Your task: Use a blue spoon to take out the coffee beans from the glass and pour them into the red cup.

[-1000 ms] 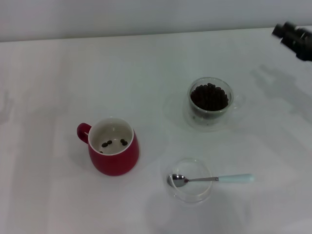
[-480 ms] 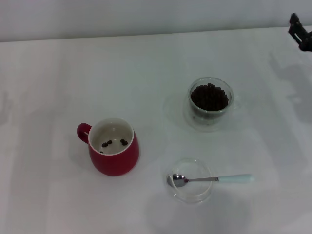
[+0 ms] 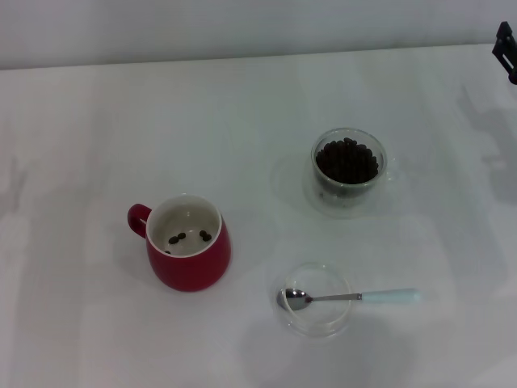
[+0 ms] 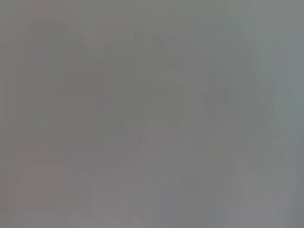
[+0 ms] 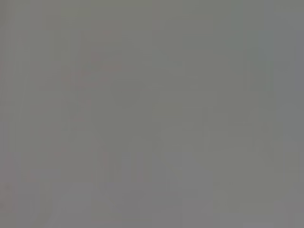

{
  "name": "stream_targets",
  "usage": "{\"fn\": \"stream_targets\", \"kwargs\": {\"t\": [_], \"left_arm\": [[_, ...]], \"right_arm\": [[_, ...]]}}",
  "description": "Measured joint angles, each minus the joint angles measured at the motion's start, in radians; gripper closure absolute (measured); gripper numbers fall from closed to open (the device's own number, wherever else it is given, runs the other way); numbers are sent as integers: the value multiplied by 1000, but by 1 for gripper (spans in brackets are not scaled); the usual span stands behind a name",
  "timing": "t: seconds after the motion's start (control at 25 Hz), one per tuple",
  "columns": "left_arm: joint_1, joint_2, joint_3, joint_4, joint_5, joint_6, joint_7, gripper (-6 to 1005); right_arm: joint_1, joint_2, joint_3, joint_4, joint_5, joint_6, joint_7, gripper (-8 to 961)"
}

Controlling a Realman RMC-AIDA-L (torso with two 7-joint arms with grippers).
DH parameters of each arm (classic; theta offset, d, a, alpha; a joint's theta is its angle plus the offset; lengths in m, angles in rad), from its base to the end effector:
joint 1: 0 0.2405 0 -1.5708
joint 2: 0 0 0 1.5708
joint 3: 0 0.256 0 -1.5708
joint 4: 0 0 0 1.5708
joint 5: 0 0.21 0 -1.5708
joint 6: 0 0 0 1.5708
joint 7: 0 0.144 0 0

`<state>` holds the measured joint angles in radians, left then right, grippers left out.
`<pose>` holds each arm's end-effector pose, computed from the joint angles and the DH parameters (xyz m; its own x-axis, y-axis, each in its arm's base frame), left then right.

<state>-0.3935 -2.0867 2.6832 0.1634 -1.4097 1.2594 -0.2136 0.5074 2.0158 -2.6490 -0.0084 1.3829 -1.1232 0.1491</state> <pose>-0.3485 0.3063 -0.0048 0.5837 -0.0711 0.8088 0.8115 0.0184 -0.5840 0.3698 0.3485 0.0465 0.7737 0.0181 -0.6333 -0.6331 0.0570 -0.7719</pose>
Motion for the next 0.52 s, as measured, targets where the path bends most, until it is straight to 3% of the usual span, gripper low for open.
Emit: {"fn": "stream_targets", "kwargs": {"t": [0.52], "left_arm": [[15, 2, 0, 28, 0, -1, -18, 107]], "right_arm": [[-38, 5, 24, -64, -1, 17, -8, 76]]}}
